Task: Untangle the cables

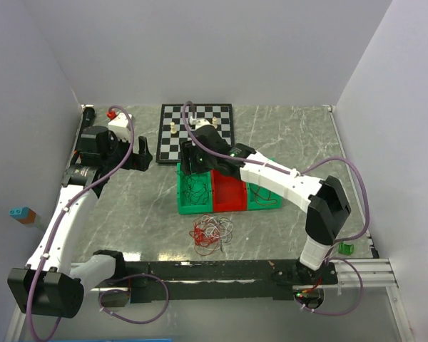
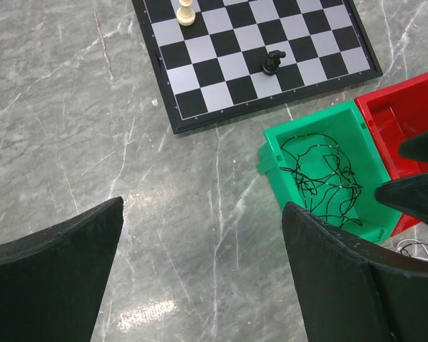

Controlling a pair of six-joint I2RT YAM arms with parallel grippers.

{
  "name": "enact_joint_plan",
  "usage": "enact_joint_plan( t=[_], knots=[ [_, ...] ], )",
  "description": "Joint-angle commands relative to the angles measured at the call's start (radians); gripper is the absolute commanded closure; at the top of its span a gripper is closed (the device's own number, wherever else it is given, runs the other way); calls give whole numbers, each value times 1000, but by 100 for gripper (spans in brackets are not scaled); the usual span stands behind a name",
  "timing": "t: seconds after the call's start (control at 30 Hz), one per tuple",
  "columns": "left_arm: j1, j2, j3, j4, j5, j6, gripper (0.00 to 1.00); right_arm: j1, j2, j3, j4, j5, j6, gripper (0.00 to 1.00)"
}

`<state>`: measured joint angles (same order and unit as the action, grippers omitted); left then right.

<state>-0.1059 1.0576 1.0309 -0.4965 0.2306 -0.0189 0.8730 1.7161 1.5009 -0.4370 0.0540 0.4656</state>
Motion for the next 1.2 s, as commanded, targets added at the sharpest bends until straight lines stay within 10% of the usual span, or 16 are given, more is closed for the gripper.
enact_joint_plan(
  t=[0.0,0.27,0.6,1.17],
  knots=[
    [5,-2,38,24,1,7,3,21,65,13,66,-48,-24,36],
    [5,-5,38,22,-16,7,3,27,137,13,87,-75,-25,45],
    [5,-19,26,29,-31,43,3,18,157,-50,106,10,77,99],
    [5,-18,31,29,-28,40,3,-3,336,47,64,58,139,100]
  ],
)
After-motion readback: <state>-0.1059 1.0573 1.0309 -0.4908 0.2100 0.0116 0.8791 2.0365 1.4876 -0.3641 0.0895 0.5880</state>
